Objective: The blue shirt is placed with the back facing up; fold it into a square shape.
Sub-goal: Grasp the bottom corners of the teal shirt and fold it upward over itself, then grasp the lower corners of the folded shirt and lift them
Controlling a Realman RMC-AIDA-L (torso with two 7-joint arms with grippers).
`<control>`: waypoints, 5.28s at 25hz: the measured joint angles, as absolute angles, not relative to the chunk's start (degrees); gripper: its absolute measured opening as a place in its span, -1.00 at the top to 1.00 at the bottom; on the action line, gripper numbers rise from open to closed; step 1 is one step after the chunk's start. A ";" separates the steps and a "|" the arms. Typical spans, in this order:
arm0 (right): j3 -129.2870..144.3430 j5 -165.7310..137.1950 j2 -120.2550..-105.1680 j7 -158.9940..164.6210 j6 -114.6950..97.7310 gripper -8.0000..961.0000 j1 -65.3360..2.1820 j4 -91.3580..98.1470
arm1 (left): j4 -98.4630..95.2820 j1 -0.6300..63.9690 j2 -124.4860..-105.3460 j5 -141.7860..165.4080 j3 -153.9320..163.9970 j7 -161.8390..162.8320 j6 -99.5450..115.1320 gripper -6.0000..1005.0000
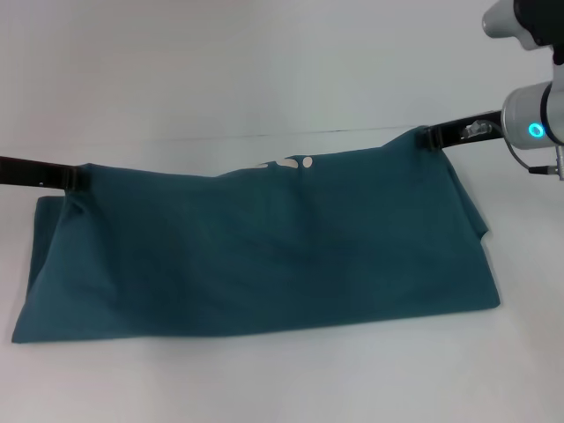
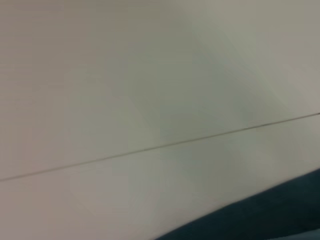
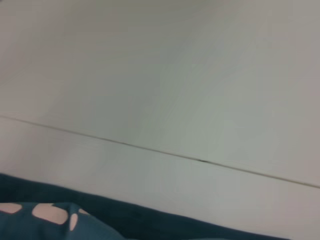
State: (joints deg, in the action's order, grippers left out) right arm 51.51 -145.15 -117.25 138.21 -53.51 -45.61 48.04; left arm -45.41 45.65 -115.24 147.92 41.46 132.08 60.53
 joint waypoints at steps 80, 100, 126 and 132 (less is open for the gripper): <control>53.87 -152.58 -119.13 140.72 -79.66 -0.92 -38.68 62.44 | -47.20 39.36 -113.49 159.94 38.17 141.07 82.81 -0.75; 53.36 -152.58 -118.87 141.69 -80.32 -0.89 -37.85 63.58 | -46.68 39.78 -113.87 160.05 42.86 140.24 81.95 -0.05; 48.84 -154.87 -119.59 144.05 -80.87 -0.82 -32.04 64.55 | -46.90 39.97 -114.09 159.25 43.85 138.11 82.17 0.88; 49.49 -154.59 -119.62 143.58 -78.45 -0.80 -32.46 61.35 | -46.94 39.99 -114.15 159.25 43.78 138.08 82.21 0.88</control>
State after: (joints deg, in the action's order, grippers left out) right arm 49.49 -154.59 -119.62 143.58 -78.45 -32.46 61.35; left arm -46.94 39.99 -114.15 159.25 43.78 138.08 82.21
